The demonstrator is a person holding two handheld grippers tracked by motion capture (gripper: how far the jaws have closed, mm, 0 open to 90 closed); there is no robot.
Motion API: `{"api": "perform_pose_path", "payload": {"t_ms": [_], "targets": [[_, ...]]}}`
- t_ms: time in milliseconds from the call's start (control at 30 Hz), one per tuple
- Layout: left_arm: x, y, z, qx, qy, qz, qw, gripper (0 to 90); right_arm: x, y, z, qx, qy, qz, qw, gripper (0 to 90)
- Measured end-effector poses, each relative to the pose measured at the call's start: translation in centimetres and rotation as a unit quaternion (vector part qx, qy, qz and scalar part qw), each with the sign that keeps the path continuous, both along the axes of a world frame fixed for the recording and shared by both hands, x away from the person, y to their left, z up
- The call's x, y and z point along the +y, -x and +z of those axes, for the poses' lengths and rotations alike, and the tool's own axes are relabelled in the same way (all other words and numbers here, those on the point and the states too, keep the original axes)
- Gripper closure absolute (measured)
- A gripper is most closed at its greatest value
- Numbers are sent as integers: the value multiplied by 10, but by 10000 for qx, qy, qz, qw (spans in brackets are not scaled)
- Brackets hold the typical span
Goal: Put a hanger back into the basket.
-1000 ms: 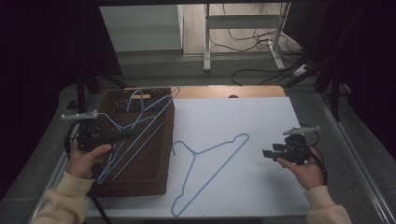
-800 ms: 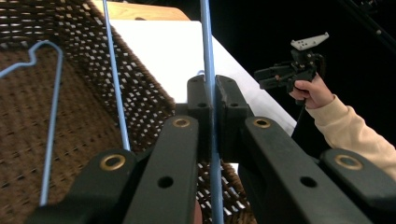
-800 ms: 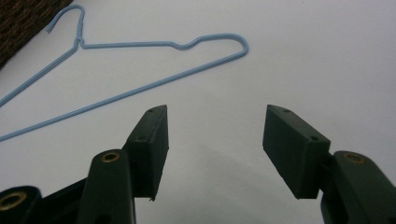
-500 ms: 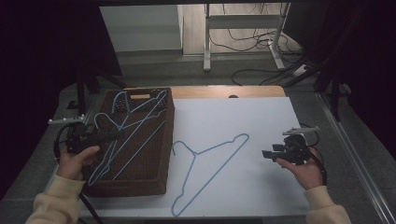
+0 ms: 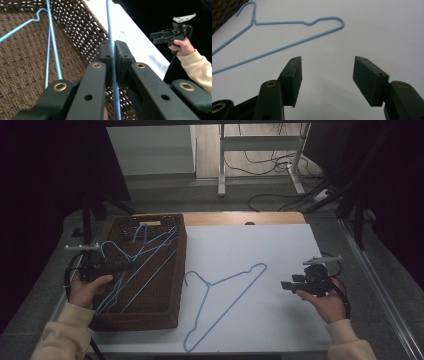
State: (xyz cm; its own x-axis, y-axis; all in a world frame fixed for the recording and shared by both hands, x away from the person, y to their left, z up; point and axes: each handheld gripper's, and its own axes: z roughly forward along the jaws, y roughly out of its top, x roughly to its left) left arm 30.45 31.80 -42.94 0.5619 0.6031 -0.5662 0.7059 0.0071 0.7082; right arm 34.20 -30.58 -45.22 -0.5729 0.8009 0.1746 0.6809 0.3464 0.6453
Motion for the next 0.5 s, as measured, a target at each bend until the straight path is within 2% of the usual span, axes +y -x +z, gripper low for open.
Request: {"api": "perform_pose_path", "payload": {"t_ms": [100,300,467,500], "targets": [[-2,-5,-5,47,-18,-4,10000,860,0,0,0,-2,-2,1,10000,410],[-10,-7,-7,10,-79,-125,9999,860,0,0,0,-5,3,1,10000,410],[-10,-12,-12,85,-58,-108,9999,860,-1,0,0,-2,2,-2,10000,410],[-10,-13,-13,113,-107,-103,9998,860,-1,0,0,0,-2,-9,10000,410]]}}
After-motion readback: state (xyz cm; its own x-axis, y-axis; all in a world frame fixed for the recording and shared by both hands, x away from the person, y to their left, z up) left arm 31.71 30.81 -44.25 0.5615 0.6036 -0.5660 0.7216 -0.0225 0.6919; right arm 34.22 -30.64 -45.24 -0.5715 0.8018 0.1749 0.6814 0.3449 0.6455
